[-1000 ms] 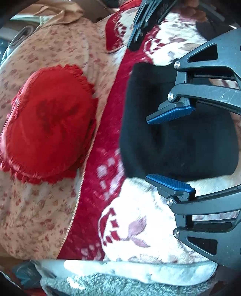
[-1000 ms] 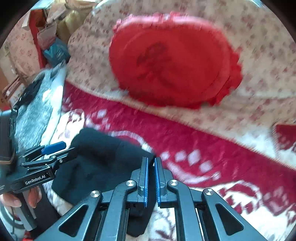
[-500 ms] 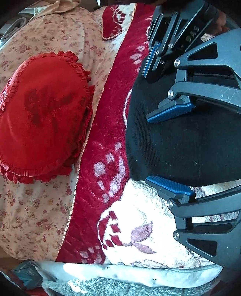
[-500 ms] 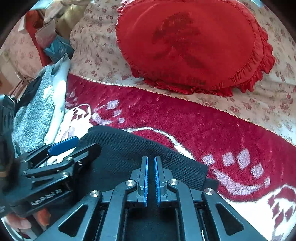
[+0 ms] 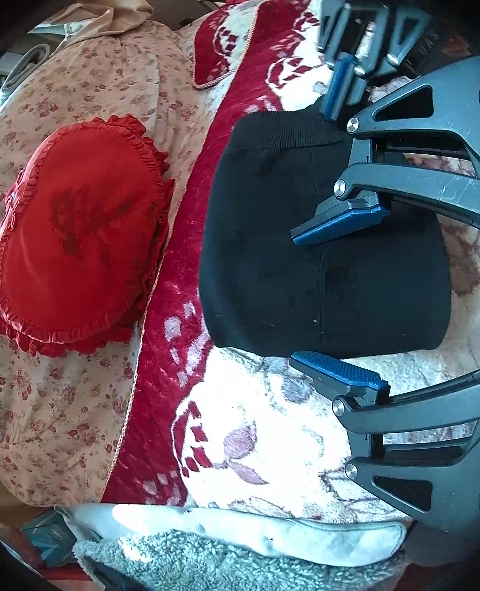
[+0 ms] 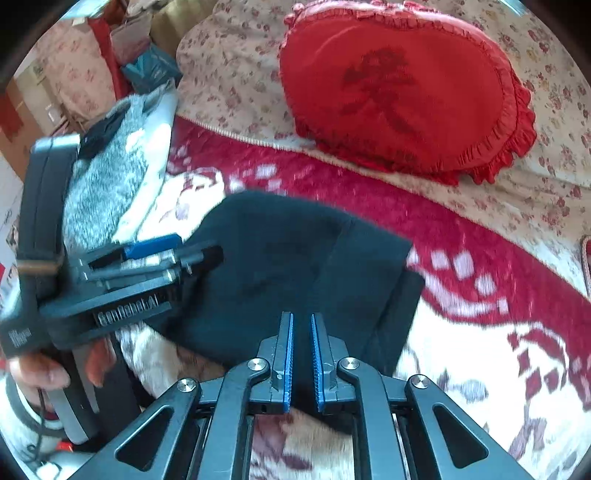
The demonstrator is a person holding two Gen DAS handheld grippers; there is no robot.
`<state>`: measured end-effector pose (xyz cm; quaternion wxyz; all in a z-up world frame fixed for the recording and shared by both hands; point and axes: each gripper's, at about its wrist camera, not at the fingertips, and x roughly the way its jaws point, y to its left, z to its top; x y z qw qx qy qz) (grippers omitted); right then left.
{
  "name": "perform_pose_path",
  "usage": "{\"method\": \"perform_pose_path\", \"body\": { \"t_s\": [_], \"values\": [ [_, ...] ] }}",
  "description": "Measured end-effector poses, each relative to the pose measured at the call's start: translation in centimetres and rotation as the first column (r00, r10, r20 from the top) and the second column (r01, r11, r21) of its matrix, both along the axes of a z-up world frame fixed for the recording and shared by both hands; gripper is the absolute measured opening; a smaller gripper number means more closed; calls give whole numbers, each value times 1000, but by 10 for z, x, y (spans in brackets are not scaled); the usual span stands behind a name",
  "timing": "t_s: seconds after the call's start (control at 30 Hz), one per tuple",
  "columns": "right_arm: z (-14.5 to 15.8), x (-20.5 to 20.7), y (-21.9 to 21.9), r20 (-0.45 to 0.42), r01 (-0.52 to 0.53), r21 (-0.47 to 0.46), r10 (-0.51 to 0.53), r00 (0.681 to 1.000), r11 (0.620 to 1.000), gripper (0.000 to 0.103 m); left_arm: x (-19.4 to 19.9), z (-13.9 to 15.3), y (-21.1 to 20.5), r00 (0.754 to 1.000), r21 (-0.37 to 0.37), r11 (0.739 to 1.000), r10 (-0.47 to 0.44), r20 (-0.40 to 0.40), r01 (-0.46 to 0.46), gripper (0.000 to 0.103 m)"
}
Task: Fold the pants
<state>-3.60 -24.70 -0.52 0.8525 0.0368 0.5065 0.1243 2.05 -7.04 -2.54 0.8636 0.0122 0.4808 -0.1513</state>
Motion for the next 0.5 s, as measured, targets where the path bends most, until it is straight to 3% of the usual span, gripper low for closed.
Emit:
{"method": "perform_pose_path", "body": {
  "t_s": [0.2, 0.4, 0.5],
  "values": [
    [-21, -19, -7, -17, 20, 7, -20, 1000, 1000, 8, -7, -1, -1, 1000, 18, 1000, 7, 12, -7, 59],
    [-12, -24, -10, -30, 19, 11, -18, 999, 1000, 8, -10, 1, 3, 1000, 3, 1000, 14, -6, -14, 59],
    [0, -24, -15, 9, 53, 48, -54, 999, 997, 15, -12, 2, 6, 1000, -11, 1000, 22, -20, -22, 59]
  ]
}}
